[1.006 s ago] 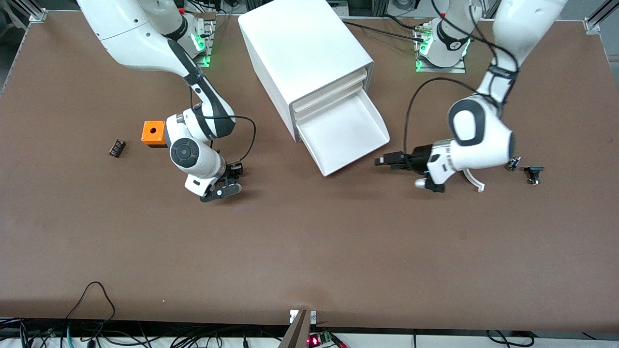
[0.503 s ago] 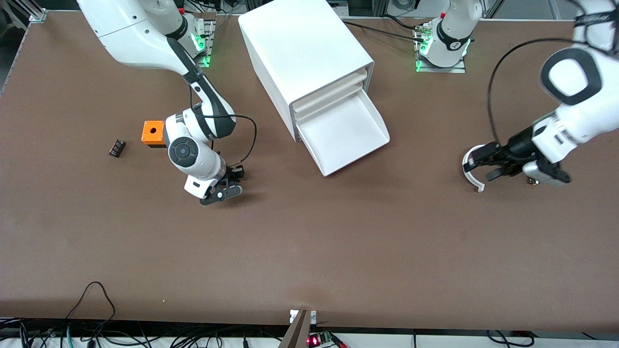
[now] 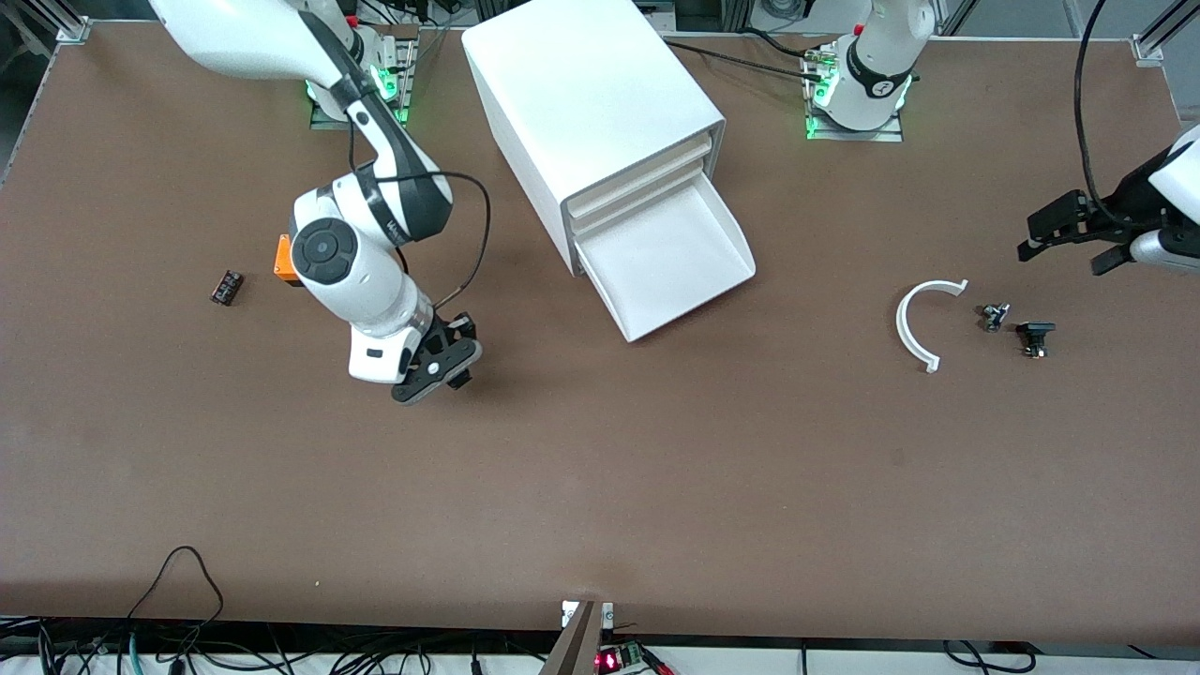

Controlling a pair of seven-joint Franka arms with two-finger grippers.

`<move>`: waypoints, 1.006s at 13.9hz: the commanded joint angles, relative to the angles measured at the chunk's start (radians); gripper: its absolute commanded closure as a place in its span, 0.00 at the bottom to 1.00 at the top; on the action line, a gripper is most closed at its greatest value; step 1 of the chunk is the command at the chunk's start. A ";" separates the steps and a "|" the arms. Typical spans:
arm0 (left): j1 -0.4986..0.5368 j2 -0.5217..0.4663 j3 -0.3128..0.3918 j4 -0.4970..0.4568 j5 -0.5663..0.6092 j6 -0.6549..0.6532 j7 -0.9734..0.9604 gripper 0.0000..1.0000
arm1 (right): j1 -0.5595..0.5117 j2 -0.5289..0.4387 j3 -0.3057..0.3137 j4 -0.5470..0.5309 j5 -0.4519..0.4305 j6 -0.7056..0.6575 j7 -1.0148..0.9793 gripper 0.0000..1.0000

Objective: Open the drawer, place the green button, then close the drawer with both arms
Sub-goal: 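Carry the green button with the right gripper and lower it into the drawer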

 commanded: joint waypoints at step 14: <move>-0.052 0.019 -0.022 0.026 0.121 -0.043 -0.170 0.00 | 0.371 0.198 0.084 0.454 -0.019 -0.242 -0.442 0.62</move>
